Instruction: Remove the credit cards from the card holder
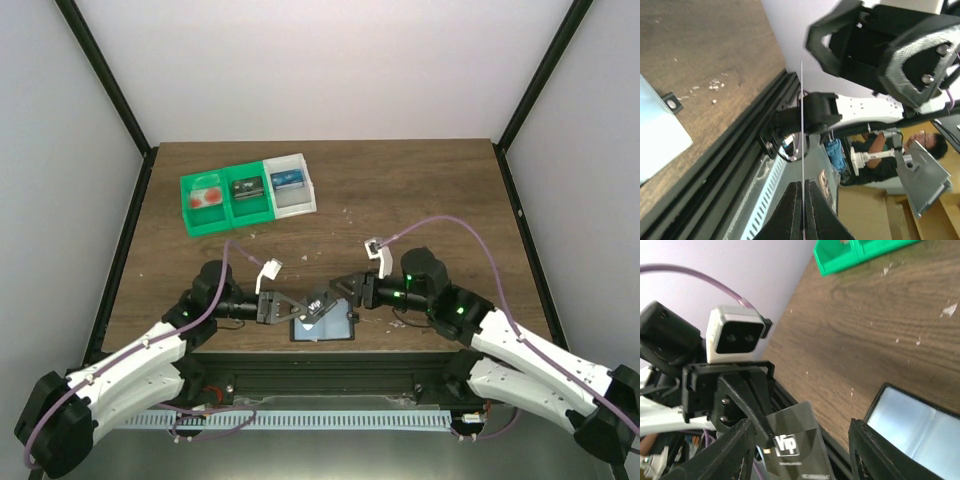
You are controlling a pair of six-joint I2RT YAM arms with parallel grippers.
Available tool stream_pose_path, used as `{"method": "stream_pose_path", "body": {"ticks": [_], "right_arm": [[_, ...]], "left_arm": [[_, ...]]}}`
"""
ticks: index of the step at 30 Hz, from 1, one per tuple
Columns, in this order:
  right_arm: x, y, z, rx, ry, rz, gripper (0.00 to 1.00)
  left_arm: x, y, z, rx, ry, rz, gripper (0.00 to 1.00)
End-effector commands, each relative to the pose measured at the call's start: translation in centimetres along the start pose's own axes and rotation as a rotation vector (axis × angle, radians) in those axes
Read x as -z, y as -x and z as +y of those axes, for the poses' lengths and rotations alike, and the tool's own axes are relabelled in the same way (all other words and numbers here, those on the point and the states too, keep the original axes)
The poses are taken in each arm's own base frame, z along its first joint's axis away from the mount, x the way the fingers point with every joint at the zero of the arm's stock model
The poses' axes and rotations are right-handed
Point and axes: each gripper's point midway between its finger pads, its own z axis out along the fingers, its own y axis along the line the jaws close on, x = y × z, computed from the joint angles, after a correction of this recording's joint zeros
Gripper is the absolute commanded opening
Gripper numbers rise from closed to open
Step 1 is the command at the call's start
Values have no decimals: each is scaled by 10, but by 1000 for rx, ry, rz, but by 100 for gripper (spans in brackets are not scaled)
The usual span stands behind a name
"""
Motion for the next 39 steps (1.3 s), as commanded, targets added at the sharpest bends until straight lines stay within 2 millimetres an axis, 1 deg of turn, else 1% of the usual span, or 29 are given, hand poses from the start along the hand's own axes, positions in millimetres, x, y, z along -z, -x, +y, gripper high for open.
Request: {"method": "stream_pose_path", "body": {"ticks": [1, 5, 7, 9, 11, 15, 16, 17, 19, 20, 22, 23, 27, 29, 33, 39], "right_arm": [[-6, -26, 3, 20, 73, 165, 54], [-14, -39, 4, 13, 108, 242, 57], [-16, -43, 6, 6, 135, 265, 52], [-17, -48, 8, -5, 164, 284, 45], [-18, -51, 9, -17, 189, 295, 35], [-17, -52, 10, -45, 218, 282, 7], [-17, -52, 11, -51, 224, 273, 2], [-16, -51, 11, -58, 227, 263, 1], [-15, -48, 12, -71, 232, 240, 1], [-15, -47, 12, -76, 235, 231, 0], [-14, -43, 14, -86, 249, 205, 1], [-13, -41, 15, -93, 254, 190, 0], [-13, -31, 9, -165, 258, 100, 1], [-14, -25, 5, -227, 270, 39, 0], [-13, -8, 7, -308, 318, -57, 0], [-20, 8, 5, -372, 322, -119, 0]], "left_arm": [[4, -19, -12, -40, -69, 94, 0], [5, -20, -12, -34, -79, 90, 0], [5, -22, -12, -29, -88, 97, 0], [5, -23, -12, -28, -88, 98, 0], [5, -25, -9, -25, -82, 97, 0], [5, -23, -5, -21, -63, 89, 0], [4, -22, -5, -20, -59, 86, 2], [4, -21, -5, -20, -55, 82, 5], [4, -18, -5, -20, -45, 71, 12], [4, -15, -7, -22, -41, 60, 18], [5, -9, -5, -15, -13, 30, 36], [5, -5, -5, -15, 1, 8, 42], [12, 12, -1, -6, 55, -112, 52], [15, 17, 0, 29, 52, -164, 55], [18, 22, -2, 77, -7, -231, 57], [16, 33, -10, 51, -8, -246, 58]]}}
